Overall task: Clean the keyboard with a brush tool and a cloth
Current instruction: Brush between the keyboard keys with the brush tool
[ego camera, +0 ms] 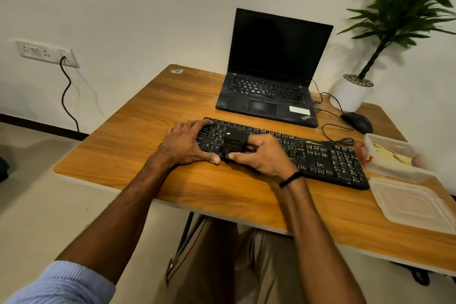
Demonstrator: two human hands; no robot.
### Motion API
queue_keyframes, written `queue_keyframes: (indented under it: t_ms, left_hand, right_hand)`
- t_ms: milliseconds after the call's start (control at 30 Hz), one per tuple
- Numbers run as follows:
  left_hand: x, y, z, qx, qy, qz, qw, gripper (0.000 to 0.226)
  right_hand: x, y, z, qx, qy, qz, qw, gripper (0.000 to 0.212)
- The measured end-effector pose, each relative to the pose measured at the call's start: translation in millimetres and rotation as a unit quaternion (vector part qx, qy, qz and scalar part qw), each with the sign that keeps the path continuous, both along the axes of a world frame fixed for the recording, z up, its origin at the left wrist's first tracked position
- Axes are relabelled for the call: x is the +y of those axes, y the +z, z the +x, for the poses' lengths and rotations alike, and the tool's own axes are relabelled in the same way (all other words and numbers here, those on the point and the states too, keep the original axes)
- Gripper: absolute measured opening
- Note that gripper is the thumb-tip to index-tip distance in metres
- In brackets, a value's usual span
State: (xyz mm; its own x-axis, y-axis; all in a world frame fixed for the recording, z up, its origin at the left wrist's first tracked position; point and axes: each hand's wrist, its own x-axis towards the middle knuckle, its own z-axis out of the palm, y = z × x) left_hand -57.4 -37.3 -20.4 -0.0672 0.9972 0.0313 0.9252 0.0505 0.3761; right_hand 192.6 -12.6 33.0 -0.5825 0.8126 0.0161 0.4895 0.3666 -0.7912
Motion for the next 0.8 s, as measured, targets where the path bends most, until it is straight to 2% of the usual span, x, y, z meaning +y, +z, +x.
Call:
queue_keyframes:
  t_ms: [100,167,267,333,533,667,800]
  left_hand:
    - [-0.1,0.8,-1.3,-0.012,-0.002,-0.001,1.000,0.144]
    - [-0.5,0.8,-1.6,-0.015,-0.002,0.002,1.000,0.144]
    - [-0.8,1.7,0.5,-0.003,0.001,0.005,1.000,0.145]
    - [-1.5,2.0,2.8,0.005,0.003,0.004,1.000,0.146]
    - [-3.0,3.3,2.3,-0.001,0.000,0.001,1.000,0.146]
    - [-3.0,3.7,0.2,-0.010,-0.006,0.002,1.000,0.144]
    - [-1.8,2.5,2.0,0.007,-0.008,0.005,1.000,0.142]
  right_hand:
    - [4.3,1.2,0.7,-0.007,-0.006,-0.017,1.000,0.043]
    - [5.0,0.9,31.9,-0.018,-0.029,-0.027,0.999,0.036]
    - [-1.5,-0.6,75.9,0.062,-0.083,-0.044,0.994,0.021]
    - [-3.9,-4.2,77.2,0.095,-0.099,-0.047,0.989,0.022]
    - [-8.0,-10.3,9.1,0.027,-0.030,0.034,0.999,0.032]
    - [2.0,-3.7,41.5,-0.002,-0.070,0.026,0.997,0.037]
    - [7.7,-7.3,73.5,0.077,-0.132,-0.023,0.988,0.028]
